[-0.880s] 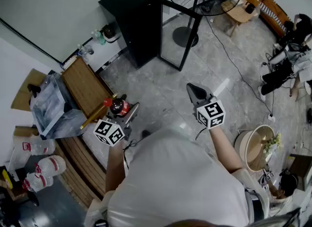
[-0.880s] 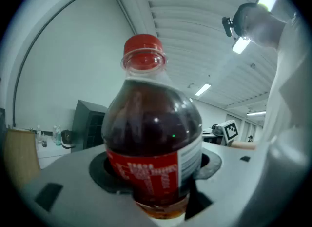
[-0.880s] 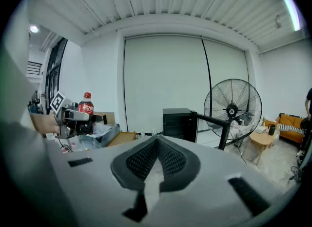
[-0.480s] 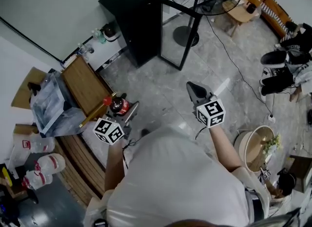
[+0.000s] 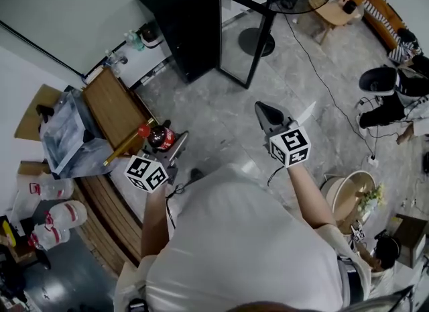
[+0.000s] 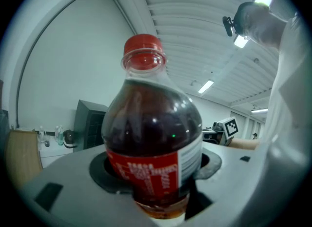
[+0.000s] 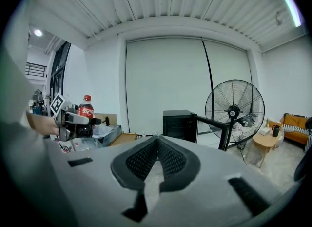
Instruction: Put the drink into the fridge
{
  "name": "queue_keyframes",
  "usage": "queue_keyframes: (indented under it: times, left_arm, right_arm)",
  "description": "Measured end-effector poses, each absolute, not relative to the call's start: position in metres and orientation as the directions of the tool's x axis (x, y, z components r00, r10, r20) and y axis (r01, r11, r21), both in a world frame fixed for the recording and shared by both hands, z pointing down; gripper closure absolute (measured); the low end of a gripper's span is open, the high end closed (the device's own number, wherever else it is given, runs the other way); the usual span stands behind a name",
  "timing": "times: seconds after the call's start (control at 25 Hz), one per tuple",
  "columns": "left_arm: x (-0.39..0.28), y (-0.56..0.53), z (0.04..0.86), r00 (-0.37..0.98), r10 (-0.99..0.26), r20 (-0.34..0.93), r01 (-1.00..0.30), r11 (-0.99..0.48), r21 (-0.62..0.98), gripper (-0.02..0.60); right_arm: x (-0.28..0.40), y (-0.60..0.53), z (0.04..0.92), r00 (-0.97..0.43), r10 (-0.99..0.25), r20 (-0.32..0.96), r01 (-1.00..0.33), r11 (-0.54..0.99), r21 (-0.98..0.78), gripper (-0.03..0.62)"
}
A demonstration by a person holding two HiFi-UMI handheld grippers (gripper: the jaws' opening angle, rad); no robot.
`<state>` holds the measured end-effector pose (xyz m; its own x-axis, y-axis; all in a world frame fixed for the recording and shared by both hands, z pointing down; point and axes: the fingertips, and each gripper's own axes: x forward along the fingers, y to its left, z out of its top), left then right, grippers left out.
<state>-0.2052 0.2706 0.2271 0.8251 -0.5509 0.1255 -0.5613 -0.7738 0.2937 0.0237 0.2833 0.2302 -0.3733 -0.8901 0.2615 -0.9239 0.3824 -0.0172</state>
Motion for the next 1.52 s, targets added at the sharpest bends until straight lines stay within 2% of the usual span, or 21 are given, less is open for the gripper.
queue_keyframes:
  times: [0.6, 0.96, 1.52]
  left_arm:
    - [-0.167, 0.275, 0.253, 0.791, -0.591, 0.157, -0.606, -0.725, 0.326, 0.284]
    - [-0.152, 0.204, 0.263, 0.821, -0.549, 0.157, -0.568, -0.757, 0.323, 0.284]
    - [-0.183, 0.066, 0.284, 0.872, -0.448, 0.198, -0.489, -0.812, 0.317, 0.284]
  right_arm:
    - [0.066, 0.276, 0.259, -0.393, -0.873, 0.289, -0.917, 0.394, -0.060, 0.595]
    - [0.070, 0.222, 0.274, -0.356, -0.876, 0.326, -0.931, 0.362, -0.044, 0.595]
    - [0.026, 0.089, 0.283, -0.286, -0.881, 0.376, -0.952, 0.306, -0.008, 0.586]
